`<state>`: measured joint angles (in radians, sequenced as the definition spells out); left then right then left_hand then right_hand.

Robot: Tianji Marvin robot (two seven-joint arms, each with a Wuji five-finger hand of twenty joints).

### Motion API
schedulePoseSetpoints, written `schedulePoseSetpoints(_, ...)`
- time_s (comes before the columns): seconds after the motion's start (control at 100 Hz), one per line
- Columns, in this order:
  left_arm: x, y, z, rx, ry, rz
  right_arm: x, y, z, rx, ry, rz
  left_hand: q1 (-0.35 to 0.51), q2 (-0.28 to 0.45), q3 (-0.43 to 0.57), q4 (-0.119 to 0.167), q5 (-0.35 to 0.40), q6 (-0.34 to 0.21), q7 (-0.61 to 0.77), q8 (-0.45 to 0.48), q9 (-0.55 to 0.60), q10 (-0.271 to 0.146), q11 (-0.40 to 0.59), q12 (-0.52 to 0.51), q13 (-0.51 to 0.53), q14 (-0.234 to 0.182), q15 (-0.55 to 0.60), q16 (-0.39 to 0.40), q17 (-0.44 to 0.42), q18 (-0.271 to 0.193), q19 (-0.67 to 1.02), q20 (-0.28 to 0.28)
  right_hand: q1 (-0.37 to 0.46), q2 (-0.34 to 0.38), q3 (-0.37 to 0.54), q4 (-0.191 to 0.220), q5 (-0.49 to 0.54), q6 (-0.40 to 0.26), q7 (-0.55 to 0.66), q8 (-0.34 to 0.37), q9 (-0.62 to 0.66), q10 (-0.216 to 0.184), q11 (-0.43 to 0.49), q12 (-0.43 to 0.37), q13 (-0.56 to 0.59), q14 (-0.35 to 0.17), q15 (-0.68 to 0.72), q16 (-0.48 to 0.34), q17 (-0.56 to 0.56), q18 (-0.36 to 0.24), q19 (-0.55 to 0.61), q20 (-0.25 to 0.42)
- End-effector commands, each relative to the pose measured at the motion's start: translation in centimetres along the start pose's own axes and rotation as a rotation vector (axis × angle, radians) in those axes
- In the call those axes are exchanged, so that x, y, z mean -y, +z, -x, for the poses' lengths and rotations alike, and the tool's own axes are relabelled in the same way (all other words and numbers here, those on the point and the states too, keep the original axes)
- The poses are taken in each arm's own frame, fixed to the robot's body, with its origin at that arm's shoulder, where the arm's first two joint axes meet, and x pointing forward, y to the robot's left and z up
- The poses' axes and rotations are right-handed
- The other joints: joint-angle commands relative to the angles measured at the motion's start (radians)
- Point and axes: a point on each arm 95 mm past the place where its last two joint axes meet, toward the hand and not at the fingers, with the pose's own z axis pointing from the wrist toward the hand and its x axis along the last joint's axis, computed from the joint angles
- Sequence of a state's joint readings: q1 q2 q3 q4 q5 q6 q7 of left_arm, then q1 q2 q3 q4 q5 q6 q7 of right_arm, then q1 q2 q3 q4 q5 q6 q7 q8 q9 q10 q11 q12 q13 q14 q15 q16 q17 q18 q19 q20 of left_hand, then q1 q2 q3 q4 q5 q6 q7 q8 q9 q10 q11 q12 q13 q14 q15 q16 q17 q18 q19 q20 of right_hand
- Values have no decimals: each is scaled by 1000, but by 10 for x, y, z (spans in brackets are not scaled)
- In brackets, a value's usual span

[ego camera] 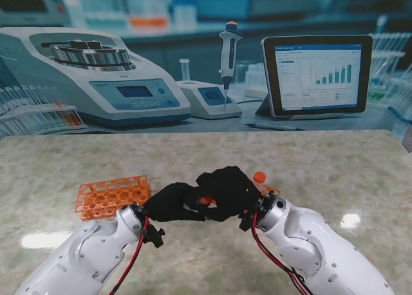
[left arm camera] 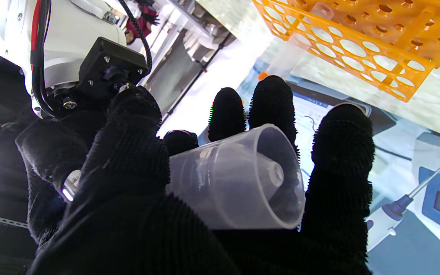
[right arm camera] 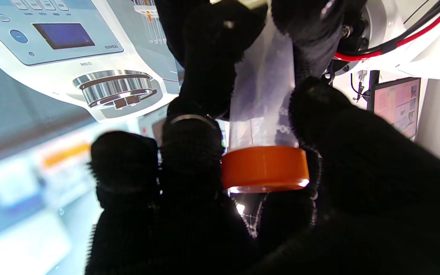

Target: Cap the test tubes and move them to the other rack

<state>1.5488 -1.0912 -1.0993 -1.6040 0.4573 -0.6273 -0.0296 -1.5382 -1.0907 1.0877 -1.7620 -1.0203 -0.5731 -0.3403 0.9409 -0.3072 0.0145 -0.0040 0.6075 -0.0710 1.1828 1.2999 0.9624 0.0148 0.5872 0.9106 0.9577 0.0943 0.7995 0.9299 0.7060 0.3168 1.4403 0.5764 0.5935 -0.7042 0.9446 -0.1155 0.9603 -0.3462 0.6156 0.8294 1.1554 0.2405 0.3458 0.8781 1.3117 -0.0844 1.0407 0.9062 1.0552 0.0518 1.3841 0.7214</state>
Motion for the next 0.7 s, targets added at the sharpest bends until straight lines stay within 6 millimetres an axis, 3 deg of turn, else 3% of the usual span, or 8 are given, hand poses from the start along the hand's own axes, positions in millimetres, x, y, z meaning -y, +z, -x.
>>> schedulePoseSetpoints(0.0, 7, 5, -8, -31, 5, -20, 8, -6, 1, 13, 10, -35, 10, 40, -5, -20, -87, -152, -32, -15, -40, -22, -19, -20, -25, 7, -26, -11, -20, 23, -21, 2, 190, 104, 347, 188, 116, 9, 179, 72, 221, -351, 278, 63, 5, -39, 37, 16, 26, -6, 49, 22)
schedulePoseSetpoints(0.19, 8, 3, -7, -23, 5, -12, 4, -6, 0, 3, 19, -35, 1, 45, -20, -20, -100, -153, -90, -80, -56, -17, -50, -44, -49, 13, -74, -26, -71, 28, -75, 14, 191, 105, 346, 184, 117, 8, 178, 75, 221, -351, 276, 63, 4, -38, 35, 14, 26, -6, 48, 22)
schedulePoseSetpoints(0.39, 9, 3, -7, -15, -1, -6, 0, -6, -2, -7, 14, -35, 12, 43, -23, -18, -78, -142, -220, -286, -52, -2, -128, -126, -70, 30, -176, -83, -140, 45, -178, 24, 191, 106, 347, 182, 118, 8, 178, 77, 221, -353, 275, 64, 4, -40, 35, 13, 25, -6, 48, 23)
schedulePoseSetpoints(0.51, 9, 2, -8, -13, -2, -5, -1, -6, -3, -11, 12, -37, 13, 45, -23, -17, -37, -119, -313, -458, -52, 4, -179, -183, -82, 33, -242, -127, -176, 46, -242, 12, 192, 106, 347, 181, 117, 8, 177, 77, 219, -351, 274, 64, 4, -41, 35, 14, 26, -6, 48, 23)
schedulePoseSetpoints(0.69, 9, 1, -8, -9, 3, 3, -2, -6, -4, -15, 11, -36, 6, 44, -24, -18, -23, -114, -379, -557, -56, 6, -240, -258, -100, 31, -326, -187, -226, 50, -329, -9, 193, 108, 345, 179, 116, 9, 177, 79, 218, -350, 275, 65, 4, -40, 33, 13, 25, -5, 47, 23)
